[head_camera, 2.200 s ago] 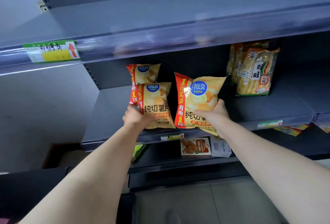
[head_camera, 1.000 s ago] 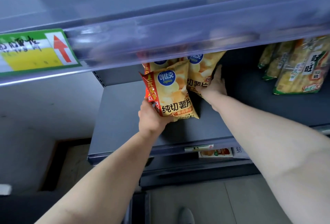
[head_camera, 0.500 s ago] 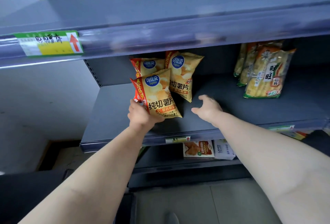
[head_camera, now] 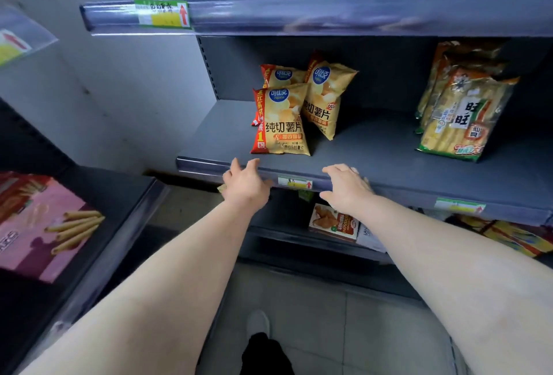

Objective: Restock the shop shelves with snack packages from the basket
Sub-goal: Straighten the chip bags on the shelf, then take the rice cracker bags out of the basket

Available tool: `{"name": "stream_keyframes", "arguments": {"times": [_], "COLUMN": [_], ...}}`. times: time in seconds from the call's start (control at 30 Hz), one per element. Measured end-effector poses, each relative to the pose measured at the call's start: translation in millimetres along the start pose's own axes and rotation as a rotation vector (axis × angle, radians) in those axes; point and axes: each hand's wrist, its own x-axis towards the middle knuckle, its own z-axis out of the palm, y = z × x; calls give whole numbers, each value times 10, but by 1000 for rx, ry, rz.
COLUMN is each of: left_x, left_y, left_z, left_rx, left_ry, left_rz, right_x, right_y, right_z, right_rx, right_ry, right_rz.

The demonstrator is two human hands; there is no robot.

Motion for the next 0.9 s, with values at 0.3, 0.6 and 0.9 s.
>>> {"name": "stream_keyframes", "arguments": {"times": [0.3,0.6,0.9], "left_x": [-877,-2289,-4137], "left_y": [-680,-1540,-2052], "left_z": [-63,-103,294], "left_rx": [-8,-76,-49], "left_ry": [-4,-4,-67], "left_rz": [-173,-361,-474], "right_x": [-590,-1728,-3438], "right_y": [-364,-894,-775], "right_z": [280,867,1394], "right_rx": [-89,-105,-131], "right_ry": [-96,-195,-276], "right_rz": [-189,-391,-493]}}
